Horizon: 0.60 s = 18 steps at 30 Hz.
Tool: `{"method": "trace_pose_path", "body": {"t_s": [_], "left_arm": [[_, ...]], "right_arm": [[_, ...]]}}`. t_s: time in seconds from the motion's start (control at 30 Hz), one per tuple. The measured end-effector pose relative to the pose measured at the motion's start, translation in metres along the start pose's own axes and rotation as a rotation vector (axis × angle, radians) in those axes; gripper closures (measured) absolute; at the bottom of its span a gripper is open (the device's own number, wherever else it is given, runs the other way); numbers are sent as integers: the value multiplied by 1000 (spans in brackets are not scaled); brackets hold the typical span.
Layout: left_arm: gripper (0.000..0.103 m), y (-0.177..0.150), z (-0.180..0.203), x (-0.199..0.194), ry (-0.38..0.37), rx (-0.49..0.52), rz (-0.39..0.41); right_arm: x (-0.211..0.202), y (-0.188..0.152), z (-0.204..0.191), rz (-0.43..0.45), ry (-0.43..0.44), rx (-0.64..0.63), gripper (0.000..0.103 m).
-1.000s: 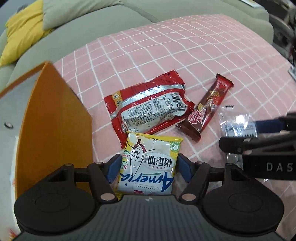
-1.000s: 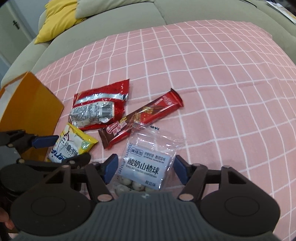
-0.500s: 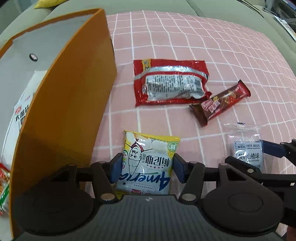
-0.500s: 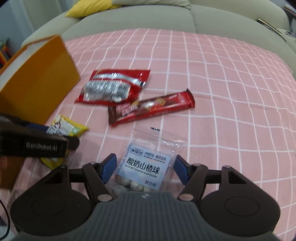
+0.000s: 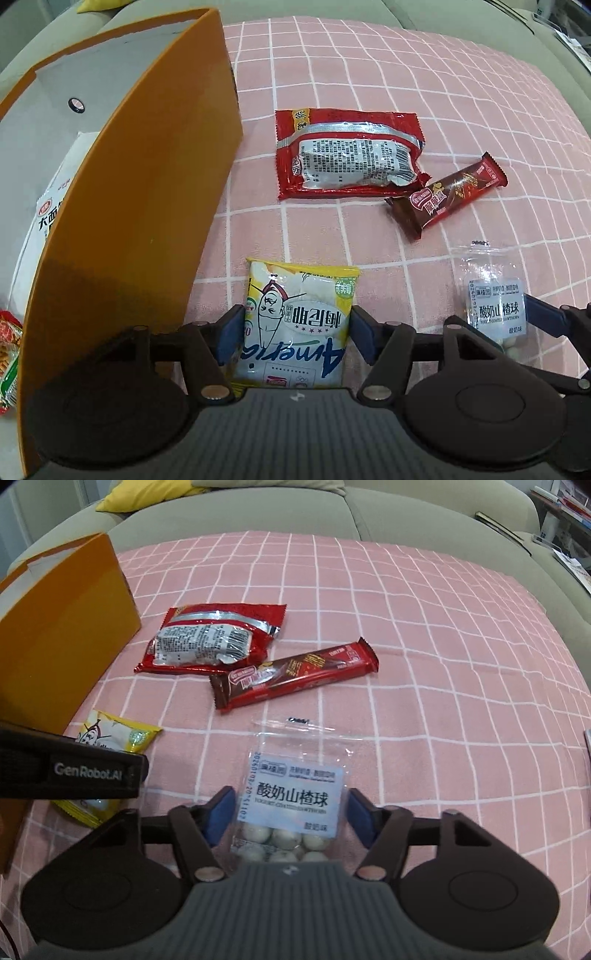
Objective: Organize snacks
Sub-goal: 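Lift both held bags and carry them toward the box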
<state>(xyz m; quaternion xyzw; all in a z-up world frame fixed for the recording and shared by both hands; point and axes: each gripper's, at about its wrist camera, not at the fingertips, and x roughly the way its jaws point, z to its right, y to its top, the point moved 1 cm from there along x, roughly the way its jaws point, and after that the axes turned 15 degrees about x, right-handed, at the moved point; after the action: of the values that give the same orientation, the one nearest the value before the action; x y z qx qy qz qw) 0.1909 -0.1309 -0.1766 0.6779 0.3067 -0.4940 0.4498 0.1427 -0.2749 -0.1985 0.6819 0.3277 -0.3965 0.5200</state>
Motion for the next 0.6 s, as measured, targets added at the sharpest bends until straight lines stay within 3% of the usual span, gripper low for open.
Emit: {"method": "trace_pose_path", "body": {"t_s": [0.13, 0.6], "left_arm": [[42, -2, 2, -2, -7, 6, 4], [44, -19, 3, -17, -46, -37, 34]], "right_arm": [[-2, -1, 3, -5, 18, -20, 45], [-15, -14, 3, -47, 48, -34, 51]]}}
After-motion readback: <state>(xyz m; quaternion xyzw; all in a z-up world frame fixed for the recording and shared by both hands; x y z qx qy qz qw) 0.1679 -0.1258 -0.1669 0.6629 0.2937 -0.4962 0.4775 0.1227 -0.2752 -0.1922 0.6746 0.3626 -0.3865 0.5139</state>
